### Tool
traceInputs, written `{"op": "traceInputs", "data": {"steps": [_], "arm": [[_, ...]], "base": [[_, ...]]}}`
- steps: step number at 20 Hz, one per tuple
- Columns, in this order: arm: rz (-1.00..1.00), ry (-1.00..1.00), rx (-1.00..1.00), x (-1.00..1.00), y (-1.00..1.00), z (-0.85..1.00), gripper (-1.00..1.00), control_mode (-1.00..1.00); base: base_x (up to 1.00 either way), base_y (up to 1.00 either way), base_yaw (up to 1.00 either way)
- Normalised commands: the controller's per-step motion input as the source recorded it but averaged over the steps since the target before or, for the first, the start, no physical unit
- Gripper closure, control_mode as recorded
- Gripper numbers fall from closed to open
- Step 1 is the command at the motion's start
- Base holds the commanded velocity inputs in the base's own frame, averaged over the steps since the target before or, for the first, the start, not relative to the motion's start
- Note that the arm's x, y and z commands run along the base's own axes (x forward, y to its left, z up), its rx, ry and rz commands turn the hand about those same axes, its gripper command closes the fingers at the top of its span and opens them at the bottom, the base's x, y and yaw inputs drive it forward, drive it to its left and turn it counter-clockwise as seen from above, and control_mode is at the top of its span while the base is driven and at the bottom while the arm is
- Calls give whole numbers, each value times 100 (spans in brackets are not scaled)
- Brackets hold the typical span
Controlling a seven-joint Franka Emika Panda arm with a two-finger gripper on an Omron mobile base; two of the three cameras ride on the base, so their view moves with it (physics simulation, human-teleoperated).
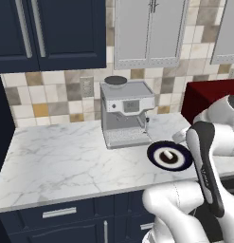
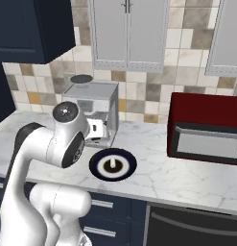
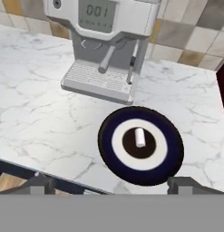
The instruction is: Pick up the marshmallow and place it in the cup of hot chocolate on the dining counter.
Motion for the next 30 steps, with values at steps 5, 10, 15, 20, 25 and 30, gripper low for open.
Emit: {"op": "traceInputs", "data": {"steps": [5,10,15,20,25,30], "arm": [[8,0,1,7,-44,-38,-100,-100],[0,3,0,33,-33,-43,-100,-100],[0,8,0,34,-22,-42,-100,-100],[5,8,4,41,-4,-24,-100,-100],[5,2,7,52,0,-41,-100,-100],[0,23,0,36,0,-35,-100,-100]], "base": [[0,0,0],[0,0,0],[0,0,0],[0,0,0],[0,0,0],[0,0,0]]}}
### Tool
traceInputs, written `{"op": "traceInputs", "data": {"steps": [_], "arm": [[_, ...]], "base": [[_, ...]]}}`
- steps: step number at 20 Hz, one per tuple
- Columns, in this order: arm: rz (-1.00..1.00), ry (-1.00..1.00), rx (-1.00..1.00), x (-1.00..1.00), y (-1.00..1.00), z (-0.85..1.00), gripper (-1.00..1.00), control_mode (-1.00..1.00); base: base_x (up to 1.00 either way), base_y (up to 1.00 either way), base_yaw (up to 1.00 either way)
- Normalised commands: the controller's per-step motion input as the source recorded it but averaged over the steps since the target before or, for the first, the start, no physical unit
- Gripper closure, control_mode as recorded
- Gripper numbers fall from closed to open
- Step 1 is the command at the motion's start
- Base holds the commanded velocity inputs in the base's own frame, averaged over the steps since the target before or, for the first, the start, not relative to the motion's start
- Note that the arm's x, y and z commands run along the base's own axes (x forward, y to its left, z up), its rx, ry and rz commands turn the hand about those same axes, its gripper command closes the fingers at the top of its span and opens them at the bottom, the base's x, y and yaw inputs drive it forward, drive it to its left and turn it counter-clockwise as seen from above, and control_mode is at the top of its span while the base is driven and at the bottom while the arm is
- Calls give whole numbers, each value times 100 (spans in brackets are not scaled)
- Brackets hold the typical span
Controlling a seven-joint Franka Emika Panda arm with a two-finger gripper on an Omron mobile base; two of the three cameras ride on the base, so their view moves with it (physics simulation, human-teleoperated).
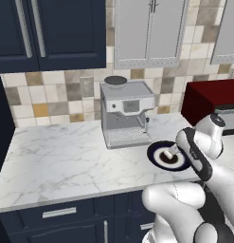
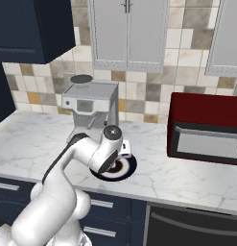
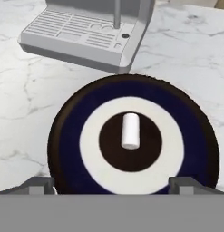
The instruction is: Pick up the marshmallow and place it in the cup of hot chocolate on the dining counter.
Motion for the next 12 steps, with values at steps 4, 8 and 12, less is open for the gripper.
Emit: {"op": "traceInputs", "data": {"steps": [4,8,12], "arm": [[0,30,0,36,0,-35,-100,-100],[0,6,0,18,0,-34,-100,-100],[0,0,0,18,0,-36,-100,-100]], "base": [[0,0,0],[0,0,0],[0,0,0]]}}
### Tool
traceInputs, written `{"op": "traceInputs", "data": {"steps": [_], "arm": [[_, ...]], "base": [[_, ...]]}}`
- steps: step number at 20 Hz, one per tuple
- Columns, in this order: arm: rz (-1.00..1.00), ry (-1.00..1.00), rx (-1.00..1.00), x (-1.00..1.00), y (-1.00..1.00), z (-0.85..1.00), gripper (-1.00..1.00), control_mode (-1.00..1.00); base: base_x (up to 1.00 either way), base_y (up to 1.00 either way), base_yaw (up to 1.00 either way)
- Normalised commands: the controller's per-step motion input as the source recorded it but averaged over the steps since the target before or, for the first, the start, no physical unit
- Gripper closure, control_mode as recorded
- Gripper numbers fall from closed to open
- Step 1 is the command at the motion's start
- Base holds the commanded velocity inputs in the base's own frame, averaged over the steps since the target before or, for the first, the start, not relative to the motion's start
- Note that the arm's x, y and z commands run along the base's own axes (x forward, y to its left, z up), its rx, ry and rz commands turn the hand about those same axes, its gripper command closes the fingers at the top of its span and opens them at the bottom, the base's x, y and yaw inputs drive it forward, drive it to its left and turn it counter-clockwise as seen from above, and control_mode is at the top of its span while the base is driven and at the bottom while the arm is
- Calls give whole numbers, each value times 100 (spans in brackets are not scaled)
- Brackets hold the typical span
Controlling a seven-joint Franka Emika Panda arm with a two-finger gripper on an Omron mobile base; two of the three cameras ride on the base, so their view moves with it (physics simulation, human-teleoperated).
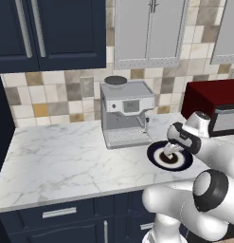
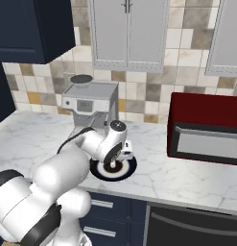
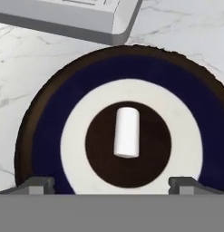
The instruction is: Pick up the marshmallow and place it in the cup of hot chocolate on the dining counter.
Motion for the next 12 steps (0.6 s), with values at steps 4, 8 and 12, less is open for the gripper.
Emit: {"op": "traceInputs", "data": {"steps": [4,8,12], "arm": [[0,0,0,18,0,-39,-100,-100],[0,0,0,4,0,-39,-100,-100],[0,0,0,0,0,-30,-100,-100]], "base": [[0,0,0],[0,0,0],[0,0,0]]}}
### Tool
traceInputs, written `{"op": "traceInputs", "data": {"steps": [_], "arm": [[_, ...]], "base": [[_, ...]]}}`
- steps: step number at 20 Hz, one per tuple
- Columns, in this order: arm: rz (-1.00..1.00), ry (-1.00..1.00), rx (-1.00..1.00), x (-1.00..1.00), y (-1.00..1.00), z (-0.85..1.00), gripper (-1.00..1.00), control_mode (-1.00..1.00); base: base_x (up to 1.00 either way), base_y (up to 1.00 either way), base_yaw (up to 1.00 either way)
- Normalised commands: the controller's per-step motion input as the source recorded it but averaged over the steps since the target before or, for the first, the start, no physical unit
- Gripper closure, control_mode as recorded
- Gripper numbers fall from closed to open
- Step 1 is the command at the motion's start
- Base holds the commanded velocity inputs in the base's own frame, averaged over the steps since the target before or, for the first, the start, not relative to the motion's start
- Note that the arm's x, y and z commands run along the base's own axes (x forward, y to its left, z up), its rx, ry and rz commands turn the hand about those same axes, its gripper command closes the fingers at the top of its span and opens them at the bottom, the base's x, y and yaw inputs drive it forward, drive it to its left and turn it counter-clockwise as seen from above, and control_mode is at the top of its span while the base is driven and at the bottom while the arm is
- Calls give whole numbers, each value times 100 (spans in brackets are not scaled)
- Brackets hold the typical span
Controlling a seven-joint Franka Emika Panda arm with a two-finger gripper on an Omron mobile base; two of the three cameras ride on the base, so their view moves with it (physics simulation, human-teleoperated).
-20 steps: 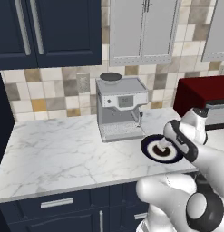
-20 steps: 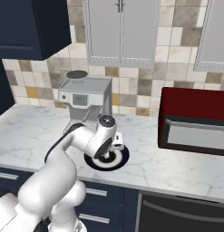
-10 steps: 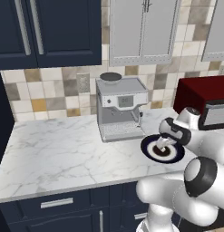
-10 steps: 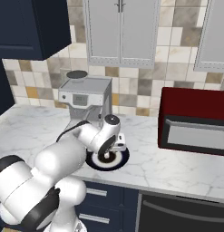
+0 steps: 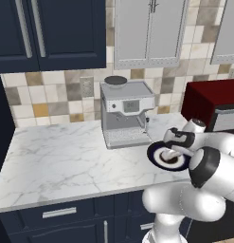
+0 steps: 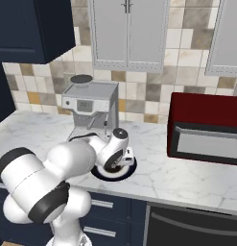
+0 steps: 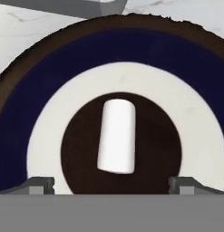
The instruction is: Pick up the marshmallow and place it in the cup of hot chocolate on the dining counter.
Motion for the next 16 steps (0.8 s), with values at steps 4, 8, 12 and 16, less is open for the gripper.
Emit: {"op": "traceInputs", "data": {"steps": [4,8,12,16], "arm": [[0,0,0,11,0,-13,-100,-100],[0,-2,0,18,0,-11,-100,-100],[0,-3,0,16,0,-13,-100,-100],[0,-2,0,10,0,-15,-100,-100]], "base": [[0,0,0],[0,0,0],[0,0,0],[0,0,0]]}}
